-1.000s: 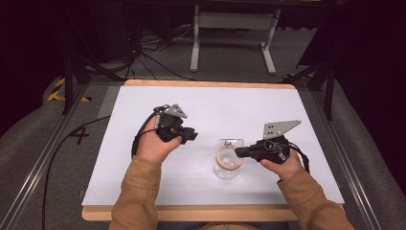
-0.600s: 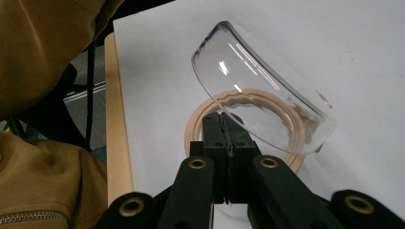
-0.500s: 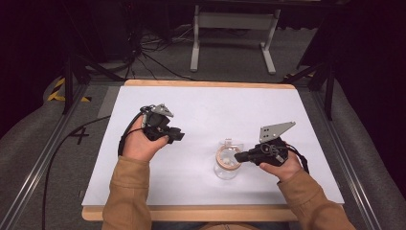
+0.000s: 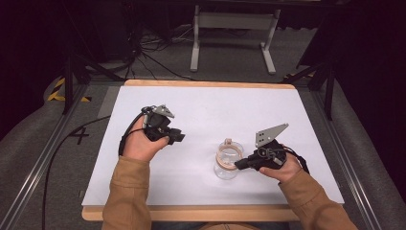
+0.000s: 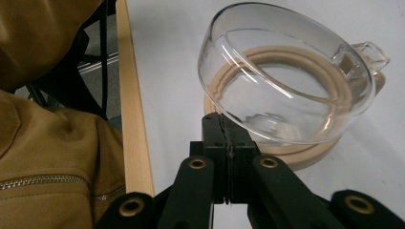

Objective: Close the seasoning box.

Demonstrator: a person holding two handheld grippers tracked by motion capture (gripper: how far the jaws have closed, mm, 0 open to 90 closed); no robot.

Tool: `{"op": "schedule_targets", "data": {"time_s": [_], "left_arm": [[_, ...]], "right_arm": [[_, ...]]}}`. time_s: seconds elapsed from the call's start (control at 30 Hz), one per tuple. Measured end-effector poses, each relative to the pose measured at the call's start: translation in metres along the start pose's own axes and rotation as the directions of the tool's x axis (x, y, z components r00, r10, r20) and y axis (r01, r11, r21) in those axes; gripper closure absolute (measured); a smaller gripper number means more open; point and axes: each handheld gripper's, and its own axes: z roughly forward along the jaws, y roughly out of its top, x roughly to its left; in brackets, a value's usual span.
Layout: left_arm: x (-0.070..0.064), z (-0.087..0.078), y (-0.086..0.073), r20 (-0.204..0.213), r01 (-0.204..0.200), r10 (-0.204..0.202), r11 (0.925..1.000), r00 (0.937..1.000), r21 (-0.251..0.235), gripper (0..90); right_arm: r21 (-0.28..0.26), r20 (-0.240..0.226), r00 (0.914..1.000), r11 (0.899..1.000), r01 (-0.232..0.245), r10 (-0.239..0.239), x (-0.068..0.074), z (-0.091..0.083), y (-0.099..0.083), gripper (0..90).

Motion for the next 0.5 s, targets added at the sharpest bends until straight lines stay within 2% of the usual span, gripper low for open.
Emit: {"op": "schedule_targets", "data": {"time_s": [0.27,0.33,0.5], "left_arm": [[0.0003,-0.0002,-0.0007,0.004,-0.002,0.002,1.0,1.0,0.001,72.7],[0.0001,-0.0004,-0.0002,0.005,-0.006,0.006,0.9998,1.0,0.016,72.7],[-0.001,0.0006,-0.0001,0.009,0.0,0.0,1.0,1.0,0.009,72.5]], "right_arm": [[0.049,-0.045,0.999,0.999,0.006,-0.004,0.0033,0.0029,0.0006,89.6],[0.06,-0.057,0.9983,0.998,0.015,-0.012,0.0038,0.0036,0.0005,89.6],[0.069,-0.066,0.9976,0.997,0.024,-0.02,0.0053,0.0044,0.0009,89.6]]}}
